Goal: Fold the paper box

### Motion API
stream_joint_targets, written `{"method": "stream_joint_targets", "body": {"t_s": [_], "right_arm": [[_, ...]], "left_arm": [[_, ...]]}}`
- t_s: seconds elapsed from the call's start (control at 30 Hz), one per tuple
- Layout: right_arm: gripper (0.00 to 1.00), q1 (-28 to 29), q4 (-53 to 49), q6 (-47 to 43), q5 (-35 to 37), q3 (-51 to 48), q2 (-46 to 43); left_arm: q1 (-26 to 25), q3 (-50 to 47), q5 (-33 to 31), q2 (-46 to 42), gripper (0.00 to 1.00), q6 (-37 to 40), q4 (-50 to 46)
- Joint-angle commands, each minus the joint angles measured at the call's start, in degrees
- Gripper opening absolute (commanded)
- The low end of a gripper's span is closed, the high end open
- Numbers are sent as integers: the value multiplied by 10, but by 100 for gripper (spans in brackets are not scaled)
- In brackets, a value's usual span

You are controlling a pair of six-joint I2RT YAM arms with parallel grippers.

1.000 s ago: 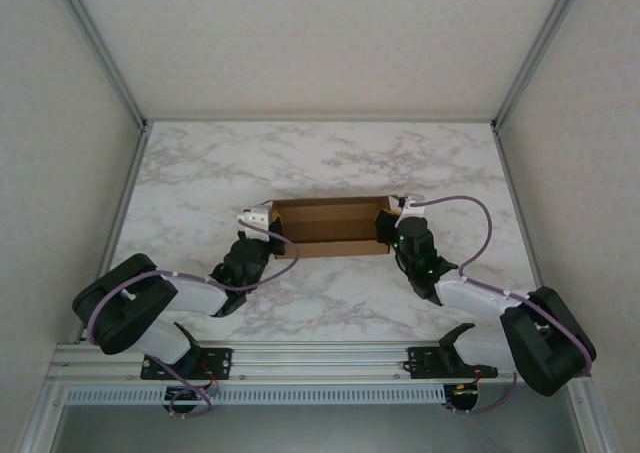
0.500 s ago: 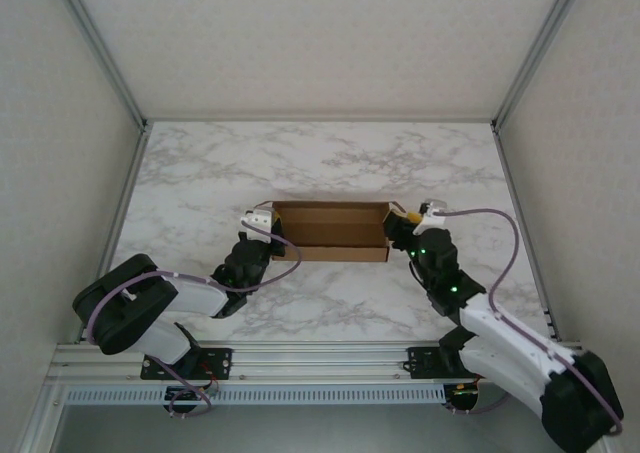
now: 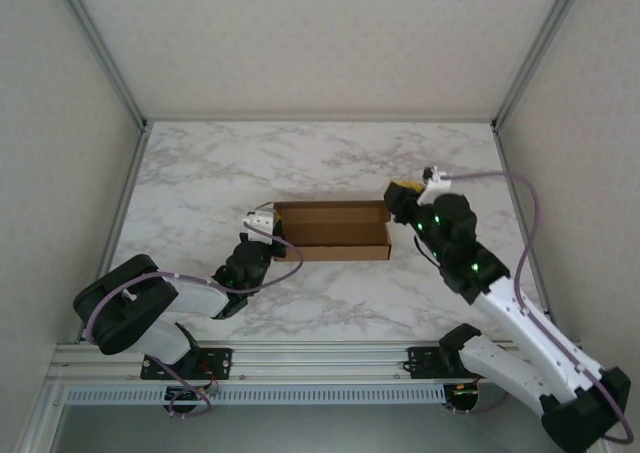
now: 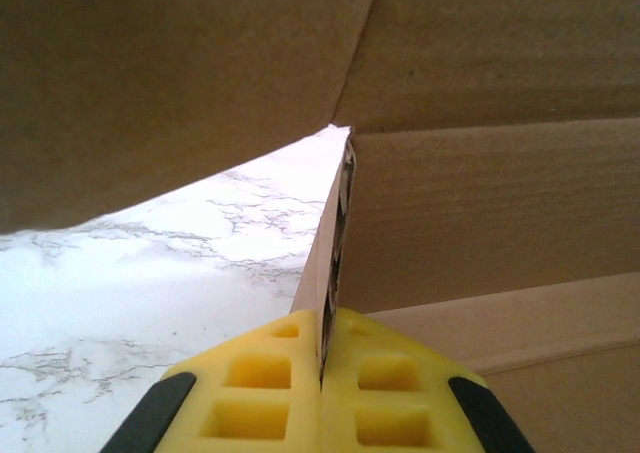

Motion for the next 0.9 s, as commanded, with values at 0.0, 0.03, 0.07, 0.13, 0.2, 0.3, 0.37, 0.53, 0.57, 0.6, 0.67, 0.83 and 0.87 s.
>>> {"method": "stream_joint_targets", "body": {"t_s": [0.0, 0.03, 0.07, 0.13, 0.2, 0.3, 0.37, 0.53, 0.57, 0.6, 0.67, 0.83, 0.87], "right_arm": [[29, 3, -108, -4, -31, 73, 65], [28, 3, -118, -5, -31, 89, 84], [27, 3, -136, -8, -31, 113, 106], [24, 3, -165, -1, -27, 150, 151], [21, 4, -186, 5, -29, 175, 190], [17, 9, -183, 14, -23, 175, 220], [15, 13, -170, 22, -19, 156, 223], [12, 27, -142, 39, -12, 95, 225], [12, 28, -140, 41, -12, 84, 226], [12, 29, -136, 43, -9, 74, 225], [12, 29, -126, 47, -3, 54, 223], [11, 29, -113, 53, 0, 31, 229], [11, 30, -111, 55, -2, 28, 231]], "left_arm": [[-12, -8, -1, 12, 0, 18, -19], [-14, -8, -1, 15, 0, 23, -12], [-16, -8, -3, 21, 0, 28, -5], [-20, -5, -13, 35, 0, 35, 12], [-26, 4, -19, 57, 0, 46, 31], [-44, 19, -30, 99, 0, 81, 65], [-56, 31, -44, 123, 0, 108, 77], [-64, 44, -56, 162, 6, 124, 92], [-64, 45, -57, 167, 9, 123, 91], [-64, 46, -57, 170, 14, 122, 91], [-64, 47, -54, 173, 20, 121, 87], [-65, 48, -40, 156, 38, 120, 54], [-65, 46, -34, 148, 42, 120, 44]]}}
